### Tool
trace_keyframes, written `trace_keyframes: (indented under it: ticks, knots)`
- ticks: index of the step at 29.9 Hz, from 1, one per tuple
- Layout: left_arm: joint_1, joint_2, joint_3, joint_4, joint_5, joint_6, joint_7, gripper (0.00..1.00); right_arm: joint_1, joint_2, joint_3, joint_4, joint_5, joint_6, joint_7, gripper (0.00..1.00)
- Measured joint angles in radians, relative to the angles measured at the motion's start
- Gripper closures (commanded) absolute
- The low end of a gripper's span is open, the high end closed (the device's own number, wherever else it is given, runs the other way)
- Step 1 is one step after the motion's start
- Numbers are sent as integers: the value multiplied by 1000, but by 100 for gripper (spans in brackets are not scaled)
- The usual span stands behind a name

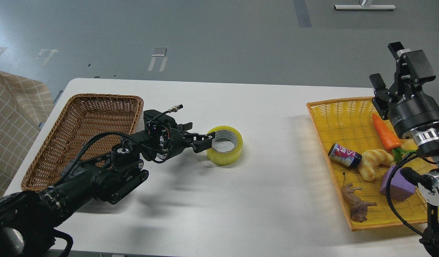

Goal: Place and transfer tape with both arms
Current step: 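Close the left gripper on the tape roll's rim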

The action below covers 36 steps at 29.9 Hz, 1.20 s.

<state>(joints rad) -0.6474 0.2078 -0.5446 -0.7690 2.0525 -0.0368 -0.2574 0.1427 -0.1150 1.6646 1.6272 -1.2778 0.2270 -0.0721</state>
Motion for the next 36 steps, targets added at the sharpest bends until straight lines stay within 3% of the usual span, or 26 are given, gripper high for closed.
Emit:
trace_keyframes:
  ticks: [12, 15, 16, 17, 36]
  knots:
    - [8, -1, 0, 10, -1, -1, 3, 2, -6, 3, 0, -12, 0, -1, 0, 0]
    - [8, 0, 0, 20, -1, -3, 3, 11, -6, 3, 0, -12, 0, -1, 0, 0]
    - [8, -1, 0, 21, -1, -3, 3, 21, -6, 3, 0, -12, 0, -1, 0, 0]
    - [8, -2, 0, 22, -1, -4, 3, 24, -6, 3, 0, -12, 0, -1, 0, 0]
    - [15, -12, 2, 10, -26, -24, -11, 23, -16, 3, 0, -12, -1, -3, 0, 0]
